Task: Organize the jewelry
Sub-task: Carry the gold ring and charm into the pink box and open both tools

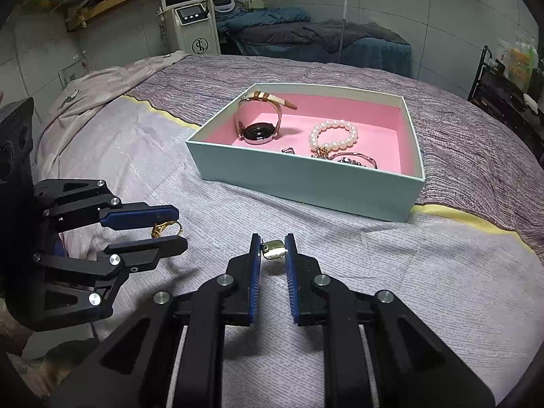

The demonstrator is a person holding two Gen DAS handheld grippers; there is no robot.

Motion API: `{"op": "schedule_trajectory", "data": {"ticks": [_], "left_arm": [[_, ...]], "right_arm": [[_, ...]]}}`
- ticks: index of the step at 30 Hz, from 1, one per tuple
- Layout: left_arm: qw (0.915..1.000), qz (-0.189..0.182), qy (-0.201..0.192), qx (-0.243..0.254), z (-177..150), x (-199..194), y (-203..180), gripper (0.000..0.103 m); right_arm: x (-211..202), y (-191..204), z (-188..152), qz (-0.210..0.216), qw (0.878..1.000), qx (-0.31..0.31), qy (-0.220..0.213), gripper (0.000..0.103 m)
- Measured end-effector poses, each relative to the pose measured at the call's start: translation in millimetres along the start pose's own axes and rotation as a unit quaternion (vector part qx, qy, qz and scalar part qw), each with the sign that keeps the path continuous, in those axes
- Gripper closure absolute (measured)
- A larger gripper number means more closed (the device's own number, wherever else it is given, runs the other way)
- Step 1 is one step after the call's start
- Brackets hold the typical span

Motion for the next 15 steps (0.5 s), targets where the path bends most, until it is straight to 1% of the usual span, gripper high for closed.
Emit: {"op": "schedule_trajectory", "data": {"ticks": [4,6,11,15], "left_arm": [[0.9999,0.008,-0.015,0.004,17,-10,5,0.081],[0.9996,0.014,-0.021,0.013,25,-15,7,0.081],[0.9988,0.026,-0.032,0.026,47,-16,18,0.081],[0.9986,0.027,-0.040,0.023,65,-8,32,0.081]], "right_arm": [[-20,4,12,0.028,0.999,0.014,-0.013,0.088],[-34,6,21,0.035,0.999,0.011,-0.024,0.088],[-59,3,48,0.025,0.998,-0.003,-0.053,0.088],[-62,-9,72,0.012,0.998,-0.005,-0.066,0.088]]}}
Point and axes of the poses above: each gripper's, at about its wrist camera, not at the fingertips, and x roughly the way its jaws point, y to its left, z to its top, the point moved 8 cm from there along x, roughly the way its jaws point, and after that the axes turned 9 degrees about x, right-handed, at the moved point
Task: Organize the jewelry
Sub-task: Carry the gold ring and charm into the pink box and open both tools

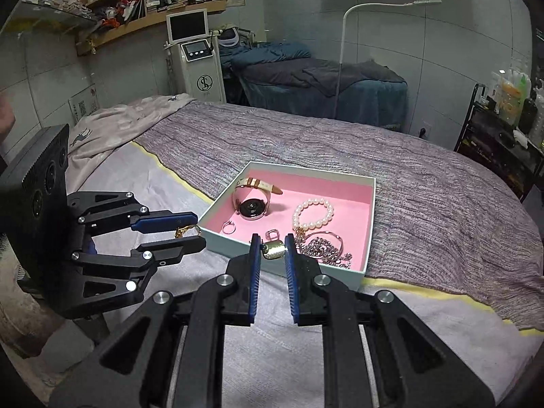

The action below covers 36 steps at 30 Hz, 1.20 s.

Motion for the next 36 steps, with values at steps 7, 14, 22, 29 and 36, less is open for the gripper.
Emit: {"op": "schedule_trajectory", "data": {"ticks": [7,14,22,29,36], "left_arm": [[0.9995,0.000,0.022,-0.022,5,36,25,0.081],[0.9984,0.004,0.048,-0.030,-2,65,33,0.081],[0.9976,0.005,0.063,-0.029,-6,79,37,0.081],[0.9976,0.011,0.064,-0.022,-9,83,36,0.062],[0.9983,0.023,0.053,-0.012,-8,79,36,0.031]], "right_arm": [[37,-25,14,-0.017,1.000,0.023,0.012,0.088],[71,-38,8,-0.021,0.999,0.039,0.031,0.088],[89,-43,4,-0.029,0.998,0.043,0.044,0.088],[95,-45,1,-0.035,0.998,0.038,0.043,0.074],[92,-47,6,-0.043,0.998,0.042,0.026,0.054]]}}
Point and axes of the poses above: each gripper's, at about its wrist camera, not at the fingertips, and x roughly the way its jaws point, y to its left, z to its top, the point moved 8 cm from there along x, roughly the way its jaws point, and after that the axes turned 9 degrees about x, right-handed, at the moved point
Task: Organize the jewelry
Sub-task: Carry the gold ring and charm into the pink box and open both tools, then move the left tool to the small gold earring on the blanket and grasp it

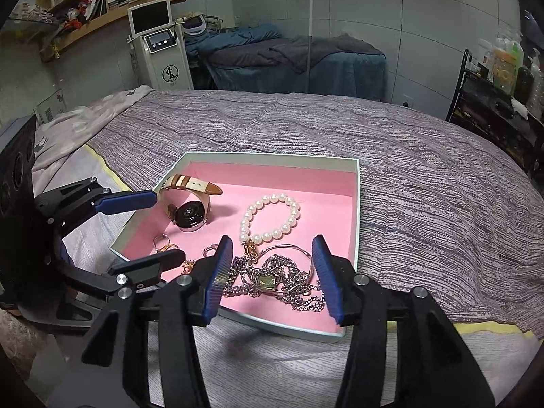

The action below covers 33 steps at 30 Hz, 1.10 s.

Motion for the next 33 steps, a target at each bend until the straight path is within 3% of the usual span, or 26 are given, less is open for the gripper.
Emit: {"op": "schedule_trajectory", "data": {"ticks": [6,12,19,33], "left_arm": [[0.9998,0.013,-0.013,0.001,2,-10,2,0.014],[0.9997,0.017,-0.018,-0.005,-5,-22,2,0.007],[0.9996,0.022,-0.015,-0.006,-19,-35,-1,0.006],[0.9997,0.007,-0.015,-0.015,-64,-75,-23,0.006]], "right_arm": [[-7,-1,1,-0.003,1.000,0.009,-0.011,0.045],[-19,-3,-4,-0.001,1.000,0.023,-0.016,0.032],[-36,1,-15,-0.007,0.999,0.021,-0.024,0.022],[-51,8,-61,-0.010,1.000,0.012,-0.006,0.019]]}}
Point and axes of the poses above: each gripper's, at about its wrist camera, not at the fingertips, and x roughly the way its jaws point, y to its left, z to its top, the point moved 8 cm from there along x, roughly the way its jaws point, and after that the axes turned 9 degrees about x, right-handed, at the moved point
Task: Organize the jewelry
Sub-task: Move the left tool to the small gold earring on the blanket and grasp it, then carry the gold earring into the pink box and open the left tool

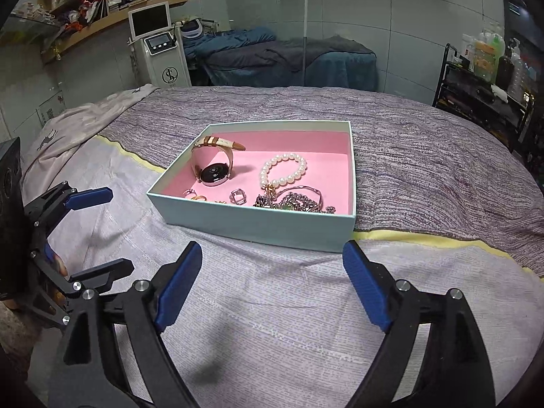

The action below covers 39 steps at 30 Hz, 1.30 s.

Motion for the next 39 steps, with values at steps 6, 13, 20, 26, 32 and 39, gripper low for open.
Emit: {"op": "schedule_trajectory", "data": {"ticks": [6,13,20,26,32,39], "left_arm": [[0.9998,-0.016,0.006,0.002,-16,-5,-18,0.008],[0.9993,-0.029,0.025,-0.003,-31,4,-30,0.031],[0.9979,-0.043,0.035,-0.032,-42,11,-32,0.050],[0.9977,-0.046,0.032,-0.039,-41,11,-36,0.067],[0.9975,-0.051,0.031,-0.039,-41,8,-41,0.085],[0.9976,-0.050,0.030,-0.039,-39,6,-43,0.090]], "right_arm": [[-1,-1,-17,-0.001,1.000,0.007,0.011,0.019],[-4,0,-28,-0.001,1.000,0.014,0.015,0.019],[-5,4,-37,0.005,1.000,0.015,0.022,0.019],[-2,10,-42,0.009,0.999,0.014,0.027,0.019],[-1,13,-46,0.013,0.999,0.014,0.030,0.019],[-1,14,-48,0.015,0.999,0.014,0.032,0.019]]}}
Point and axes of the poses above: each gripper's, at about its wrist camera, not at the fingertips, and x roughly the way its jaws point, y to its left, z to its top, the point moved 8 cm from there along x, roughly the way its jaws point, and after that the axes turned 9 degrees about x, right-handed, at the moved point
